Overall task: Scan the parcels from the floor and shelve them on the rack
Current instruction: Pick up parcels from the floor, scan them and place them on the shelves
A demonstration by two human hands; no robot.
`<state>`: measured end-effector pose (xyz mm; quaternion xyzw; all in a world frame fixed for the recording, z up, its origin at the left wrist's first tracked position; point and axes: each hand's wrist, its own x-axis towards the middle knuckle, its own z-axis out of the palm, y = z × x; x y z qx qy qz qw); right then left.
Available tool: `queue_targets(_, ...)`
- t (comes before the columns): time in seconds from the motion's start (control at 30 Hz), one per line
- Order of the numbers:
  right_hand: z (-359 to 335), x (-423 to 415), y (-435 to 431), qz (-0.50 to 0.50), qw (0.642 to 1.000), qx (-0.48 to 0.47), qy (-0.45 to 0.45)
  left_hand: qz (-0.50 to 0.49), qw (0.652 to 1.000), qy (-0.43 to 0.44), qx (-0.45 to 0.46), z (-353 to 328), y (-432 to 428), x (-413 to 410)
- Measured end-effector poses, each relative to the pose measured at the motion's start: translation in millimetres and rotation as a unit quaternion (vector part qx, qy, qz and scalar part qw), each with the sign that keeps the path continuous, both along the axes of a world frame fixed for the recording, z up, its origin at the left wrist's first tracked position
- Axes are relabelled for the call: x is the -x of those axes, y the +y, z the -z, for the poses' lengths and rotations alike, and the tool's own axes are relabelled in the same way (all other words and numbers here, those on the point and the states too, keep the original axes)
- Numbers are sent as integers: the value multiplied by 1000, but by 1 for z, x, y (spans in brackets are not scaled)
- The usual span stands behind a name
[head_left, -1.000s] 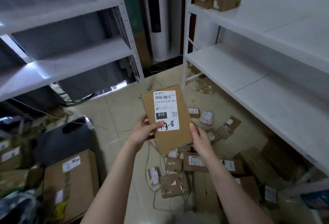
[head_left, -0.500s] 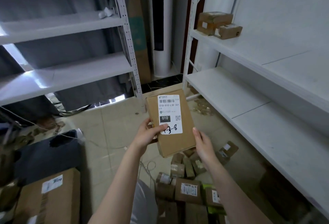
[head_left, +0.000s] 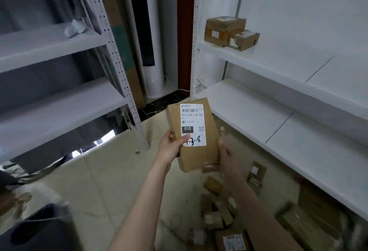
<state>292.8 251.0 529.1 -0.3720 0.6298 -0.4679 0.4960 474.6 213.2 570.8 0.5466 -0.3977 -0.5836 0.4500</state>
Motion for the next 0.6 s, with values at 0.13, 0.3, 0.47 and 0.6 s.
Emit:
queue_targets(0.13, -24, -70, -62, 100, 993, -8, -58, 19, 998, -47, 31, -18, -70, -50)
queue_targets(0.3, -35, -117, -122, 190, 977, 11, -99, 76, 986, -128, 71, -33, -136, -76)
queue_targets(0.47, -58, -103, -164, 227, 966, 52, -108, 131, 980, -140, 59, -52, -177, -62)
queue_targets(0.6, -79, -68, -199, 294, 945, 85, -117, 188, 970, -127, 85, -71, -220, -27)
